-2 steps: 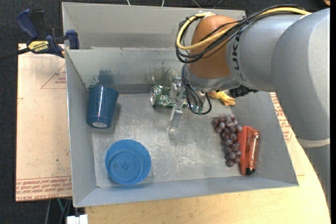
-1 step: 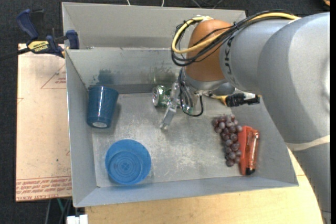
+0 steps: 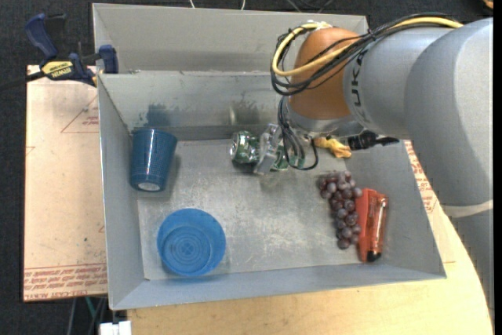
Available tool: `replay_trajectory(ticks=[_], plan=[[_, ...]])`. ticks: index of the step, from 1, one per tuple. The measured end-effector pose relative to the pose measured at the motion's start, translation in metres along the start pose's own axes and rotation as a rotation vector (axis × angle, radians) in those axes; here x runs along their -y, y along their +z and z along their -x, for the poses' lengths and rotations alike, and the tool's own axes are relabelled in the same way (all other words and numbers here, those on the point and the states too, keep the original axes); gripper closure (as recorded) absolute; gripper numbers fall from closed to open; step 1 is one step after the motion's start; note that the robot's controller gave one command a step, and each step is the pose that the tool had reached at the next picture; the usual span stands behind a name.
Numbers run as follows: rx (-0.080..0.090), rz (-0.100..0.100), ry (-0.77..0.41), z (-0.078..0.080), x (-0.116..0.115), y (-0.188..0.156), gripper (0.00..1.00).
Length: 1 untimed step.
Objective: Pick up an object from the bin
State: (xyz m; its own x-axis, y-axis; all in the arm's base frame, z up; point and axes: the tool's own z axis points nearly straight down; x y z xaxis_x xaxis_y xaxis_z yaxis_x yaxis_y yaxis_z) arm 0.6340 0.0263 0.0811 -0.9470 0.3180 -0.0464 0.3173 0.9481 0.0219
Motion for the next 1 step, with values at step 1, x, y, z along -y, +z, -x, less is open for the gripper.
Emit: replay_trajectory(ticks=[1], plan=[[0.000, 0.000, 0.000, 0.0000, 0.0000, 0.0000, 1.00]])
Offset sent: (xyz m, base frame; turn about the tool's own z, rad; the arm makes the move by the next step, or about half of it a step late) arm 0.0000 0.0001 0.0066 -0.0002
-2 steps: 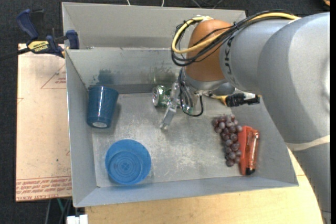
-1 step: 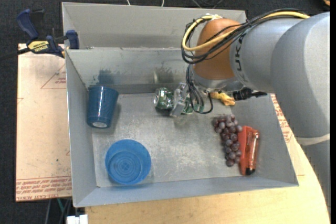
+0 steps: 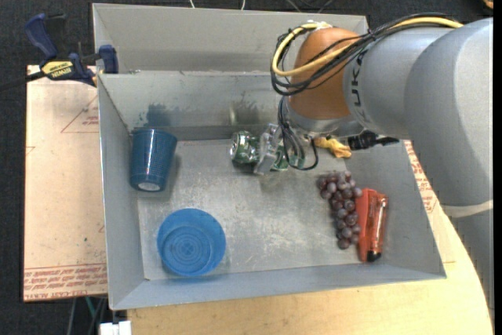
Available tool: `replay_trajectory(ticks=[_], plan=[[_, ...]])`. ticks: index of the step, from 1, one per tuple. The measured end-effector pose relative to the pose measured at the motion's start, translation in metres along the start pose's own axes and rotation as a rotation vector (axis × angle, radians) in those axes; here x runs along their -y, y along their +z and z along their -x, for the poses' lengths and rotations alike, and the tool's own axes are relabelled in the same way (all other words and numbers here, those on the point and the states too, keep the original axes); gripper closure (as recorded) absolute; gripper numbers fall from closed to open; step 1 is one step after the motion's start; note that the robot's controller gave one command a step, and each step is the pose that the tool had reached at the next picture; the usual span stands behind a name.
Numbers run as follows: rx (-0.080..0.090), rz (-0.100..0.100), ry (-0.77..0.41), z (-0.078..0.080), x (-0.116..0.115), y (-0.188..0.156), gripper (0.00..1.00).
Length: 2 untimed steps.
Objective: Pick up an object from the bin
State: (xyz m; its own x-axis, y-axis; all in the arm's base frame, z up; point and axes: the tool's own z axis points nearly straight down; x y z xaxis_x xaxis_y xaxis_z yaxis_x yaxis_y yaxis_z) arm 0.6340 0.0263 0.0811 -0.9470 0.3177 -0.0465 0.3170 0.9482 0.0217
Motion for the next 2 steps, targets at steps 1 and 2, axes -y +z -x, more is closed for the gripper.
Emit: replay_trajectory(ticks=[1, 2], plan=[[0.002, 0.001, -0.001, 0.0006, -0.0002, -0.0023, 1.00], [0.003, 0.001, -0.001, 0.0009, -0.0004, -0.0043, 1.00]])
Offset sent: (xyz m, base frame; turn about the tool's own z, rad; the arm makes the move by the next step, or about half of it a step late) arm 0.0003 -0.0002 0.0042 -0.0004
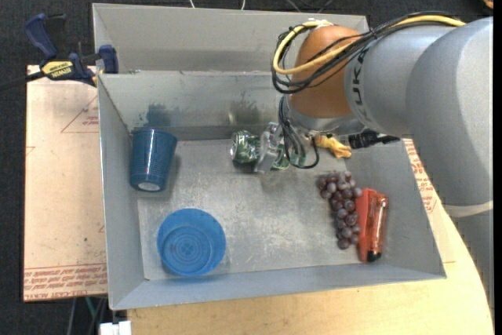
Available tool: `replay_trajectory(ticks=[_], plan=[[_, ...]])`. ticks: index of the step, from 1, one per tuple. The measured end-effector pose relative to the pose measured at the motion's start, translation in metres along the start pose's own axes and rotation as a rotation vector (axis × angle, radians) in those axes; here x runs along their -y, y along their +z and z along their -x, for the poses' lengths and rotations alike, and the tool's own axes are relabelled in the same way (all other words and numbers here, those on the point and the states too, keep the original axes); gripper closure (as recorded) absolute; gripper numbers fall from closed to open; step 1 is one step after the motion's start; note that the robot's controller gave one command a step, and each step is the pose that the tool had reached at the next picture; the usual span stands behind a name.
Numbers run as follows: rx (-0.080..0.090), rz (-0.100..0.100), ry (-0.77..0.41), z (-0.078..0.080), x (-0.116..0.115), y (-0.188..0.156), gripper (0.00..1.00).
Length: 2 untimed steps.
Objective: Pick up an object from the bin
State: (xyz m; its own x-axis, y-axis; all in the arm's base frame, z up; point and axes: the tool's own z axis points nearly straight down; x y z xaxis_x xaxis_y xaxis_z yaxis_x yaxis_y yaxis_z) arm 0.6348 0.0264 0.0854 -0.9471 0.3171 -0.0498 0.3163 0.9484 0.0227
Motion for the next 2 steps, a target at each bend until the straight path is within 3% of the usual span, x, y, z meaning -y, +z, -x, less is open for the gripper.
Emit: replay_trajectory(ticks=[1, 2], plan=[[-0.008, -0.003, 0.000, -0.002, 0.001, -0.019, 1.00], [-0.004, -0.001, -0.001, 0.001, 0.000, -0.047, 1.00]])
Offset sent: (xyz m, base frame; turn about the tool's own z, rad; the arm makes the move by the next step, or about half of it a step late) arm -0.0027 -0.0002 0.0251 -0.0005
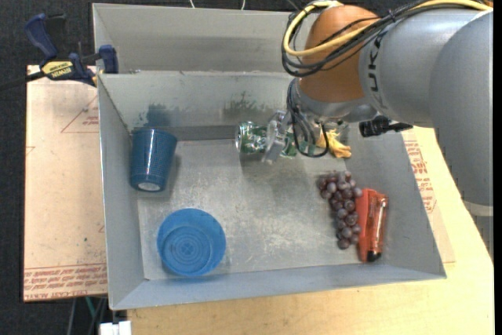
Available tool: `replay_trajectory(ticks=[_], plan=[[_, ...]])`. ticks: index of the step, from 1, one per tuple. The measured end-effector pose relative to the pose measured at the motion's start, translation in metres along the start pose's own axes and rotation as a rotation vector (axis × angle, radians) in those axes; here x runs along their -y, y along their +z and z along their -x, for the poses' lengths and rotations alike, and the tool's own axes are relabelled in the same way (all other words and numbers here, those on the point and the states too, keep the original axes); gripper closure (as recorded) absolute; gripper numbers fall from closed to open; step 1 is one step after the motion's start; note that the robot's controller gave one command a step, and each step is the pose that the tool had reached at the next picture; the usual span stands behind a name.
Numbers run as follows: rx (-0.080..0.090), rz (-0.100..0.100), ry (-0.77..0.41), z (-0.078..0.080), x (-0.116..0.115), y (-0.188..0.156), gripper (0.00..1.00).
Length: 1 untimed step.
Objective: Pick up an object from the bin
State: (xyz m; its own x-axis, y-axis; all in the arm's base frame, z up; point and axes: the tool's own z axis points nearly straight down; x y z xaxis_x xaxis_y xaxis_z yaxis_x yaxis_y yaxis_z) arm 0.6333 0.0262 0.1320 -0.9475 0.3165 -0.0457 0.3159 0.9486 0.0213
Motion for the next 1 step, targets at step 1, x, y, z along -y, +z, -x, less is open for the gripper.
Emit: replay_trajectory(ticks=[1], plan=[[0.002, 0.001, -0.001, 0.0018, -0.0007, -0.0244, 1.00]])
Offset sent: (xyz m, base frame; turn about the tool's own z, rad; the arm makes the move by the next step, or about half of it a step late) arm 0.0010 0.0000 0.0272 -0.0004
